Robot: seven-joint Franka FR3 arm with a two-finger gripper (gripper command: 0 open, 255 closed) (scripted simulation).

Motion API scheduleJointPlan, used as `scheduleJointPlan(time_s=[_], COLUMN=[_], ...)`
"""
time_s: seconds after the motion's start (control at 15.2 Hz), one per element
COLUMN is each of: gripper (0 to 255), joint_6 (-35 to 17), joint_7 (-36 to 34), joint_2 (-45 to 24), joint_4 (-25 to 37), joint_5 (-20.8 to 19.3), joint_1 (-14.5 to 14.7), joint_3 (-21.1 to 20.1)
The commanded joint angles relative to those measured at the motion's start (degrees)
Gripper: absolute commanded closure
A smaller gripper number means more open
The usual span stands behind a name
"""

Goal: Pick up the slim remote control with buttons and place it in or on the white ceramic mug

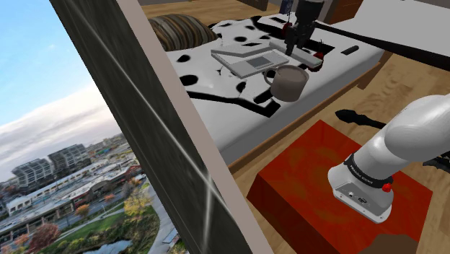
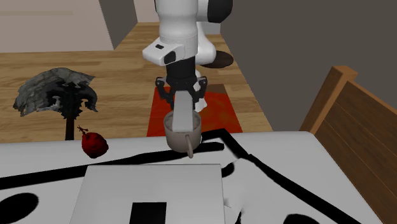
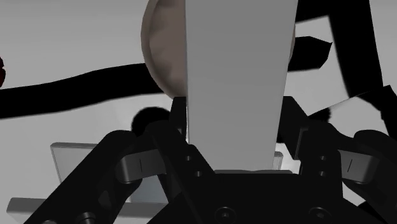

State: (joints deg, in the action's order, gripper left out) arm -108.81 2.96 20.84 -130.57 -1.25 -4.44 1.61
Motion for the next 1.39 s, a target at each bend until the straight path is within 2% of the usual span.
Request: scheduleJointPlan(time_s=[0.0,0.66,1.19,1.25,1.32], gripper=[255,255,255,0,0], joint_6=[-1.6,-9.9,-9.9,-9.9,-9.9], joint_7=[0.2,0.1,0.1,0.1,0.1], joint_2=[0.0,-2.3,-2.3,-2.3,-2.3], joint_4=[-1.6,-7.6,-7.6,-7.6,-7.6], joint_5=[-0.1,-0.1,-0.1,-0.1,-0.1], joint_1=[-0.1,-0.1,-0.1,-0.1,-0.1], joint_3=[0.1,0.2,0.2,0.2,0.2])
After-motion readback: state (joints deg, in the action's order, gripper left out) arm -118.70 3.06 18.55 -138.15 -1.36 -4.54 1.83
